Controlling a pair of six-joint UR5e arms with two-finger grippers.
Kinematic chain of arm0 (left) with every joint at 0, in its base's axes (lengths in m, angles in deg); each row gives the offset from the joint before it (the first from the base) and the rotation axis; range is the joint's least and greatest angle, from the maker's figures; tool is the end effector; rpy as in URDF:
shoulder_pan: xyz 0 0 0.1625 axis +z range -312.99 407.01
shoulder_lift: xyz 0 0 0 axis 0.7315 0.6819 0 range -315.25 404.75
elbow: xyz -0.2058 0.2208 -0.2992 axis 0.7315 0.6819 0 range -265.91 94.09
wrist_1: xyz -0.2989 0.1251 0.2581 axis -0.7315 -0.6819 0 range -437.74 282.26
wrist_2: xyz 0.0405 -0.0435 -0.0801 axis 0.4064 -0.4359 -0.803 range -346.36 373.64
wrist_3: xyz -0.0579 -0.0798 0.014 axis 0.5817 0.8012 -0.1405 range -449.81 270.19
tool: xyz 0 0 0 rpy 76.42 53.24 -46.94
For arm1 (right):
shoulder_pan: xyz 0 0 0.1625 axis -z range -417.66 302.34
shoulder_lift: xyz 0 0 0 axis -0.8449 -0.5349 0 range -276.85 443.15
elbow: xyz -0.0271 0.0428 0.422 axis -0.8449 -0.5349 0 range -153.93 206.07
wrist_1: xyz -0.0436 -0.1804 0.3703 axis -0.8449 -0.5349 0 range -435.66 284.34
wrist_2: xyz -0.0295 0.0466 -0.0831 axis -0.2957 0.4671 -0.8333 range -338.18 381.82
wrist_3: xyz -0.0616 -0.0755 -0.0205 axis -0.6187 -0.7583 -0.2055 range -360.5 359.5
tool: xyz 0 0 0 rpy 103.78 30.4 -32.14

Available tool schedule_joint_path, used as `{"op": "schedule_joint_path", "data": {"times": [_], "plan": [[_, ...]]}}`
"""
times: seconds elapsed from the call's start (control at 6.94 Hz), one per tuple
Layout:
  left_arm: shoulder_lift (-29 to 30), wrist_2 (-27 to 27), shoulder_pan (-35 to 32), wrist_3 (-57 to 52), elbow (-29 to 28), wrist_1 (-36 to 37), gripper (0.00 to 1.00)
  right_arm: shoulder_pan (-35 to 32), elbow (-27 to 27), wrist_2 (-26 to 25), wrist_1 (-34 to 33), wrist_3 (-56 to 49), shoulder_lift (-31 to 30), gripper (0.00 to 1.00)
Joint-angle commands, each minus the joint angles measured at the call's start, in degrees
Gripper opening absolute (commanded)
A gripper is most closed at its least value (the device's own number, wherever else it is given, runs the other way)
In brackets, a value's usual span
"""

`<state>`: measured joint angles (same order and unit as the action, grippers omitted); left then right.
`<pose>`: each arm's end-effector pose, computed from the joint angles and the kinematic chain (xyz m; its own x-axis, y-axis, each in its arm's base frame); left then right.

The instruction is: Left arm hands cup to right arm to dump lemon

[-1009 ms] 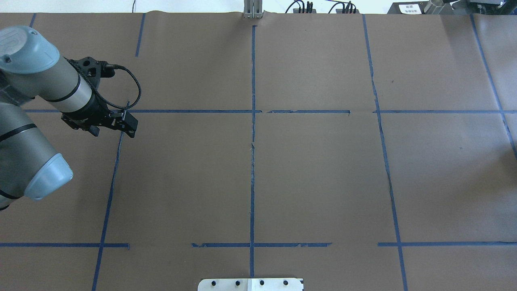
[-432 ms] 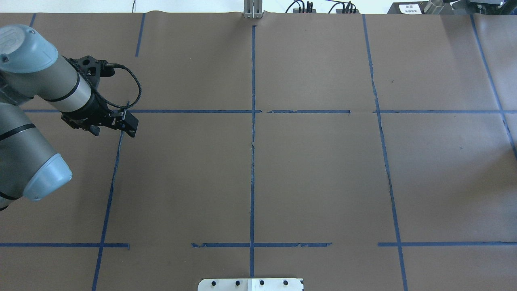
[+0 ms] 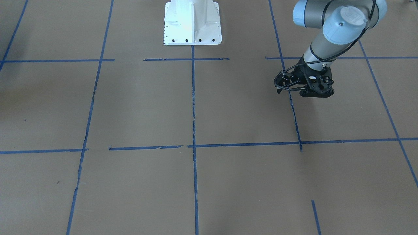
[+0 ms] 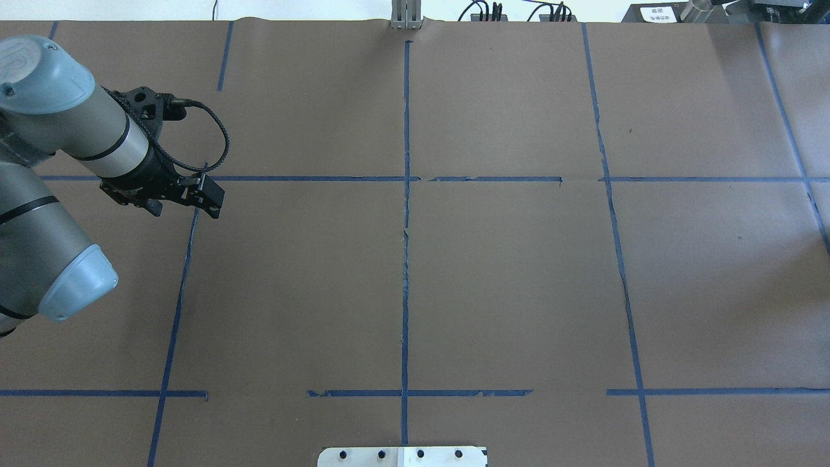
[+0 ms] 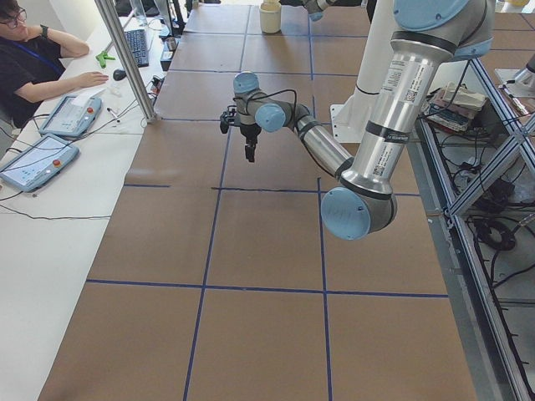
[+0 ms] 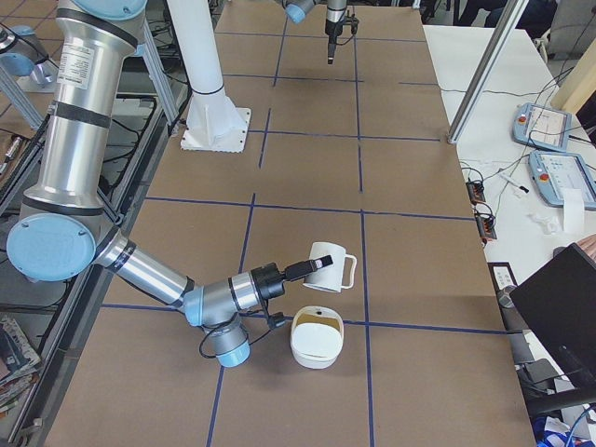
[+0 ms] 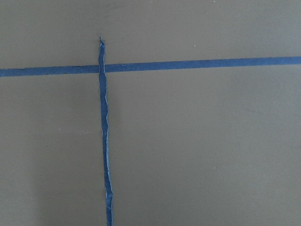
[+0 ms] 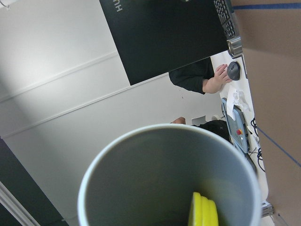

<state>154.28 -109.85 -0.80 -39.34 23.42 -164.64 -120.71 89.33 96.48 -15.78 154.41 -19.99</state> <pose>0.3294 -0.4801 0.3261 0.6759 0.0447 -0.7357 -0.0372 0.9990 0.0266 0.0243 -0.3045 0.7012 -0.9463 0.0658 0.3166 -0.2720 0.3675 -0.8894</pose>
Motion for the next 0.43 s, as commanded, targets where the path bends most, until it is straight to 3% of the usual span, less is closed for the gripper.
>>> {"op": "schedule_joint_path", "data": {"times": [0.0,0.29], "plan": [[1.65,0.00,0.00,-0.02,0.35,2.70,1.00,-0.06,-0.15,-3.71,2.42,6.26,0.48,0.13],[1.57,0.00,0.00,-0.02,0.27,2.70,1.00,-0.06,-0.15,-5.04,2.79,8.47,0.57,0.17]]}}
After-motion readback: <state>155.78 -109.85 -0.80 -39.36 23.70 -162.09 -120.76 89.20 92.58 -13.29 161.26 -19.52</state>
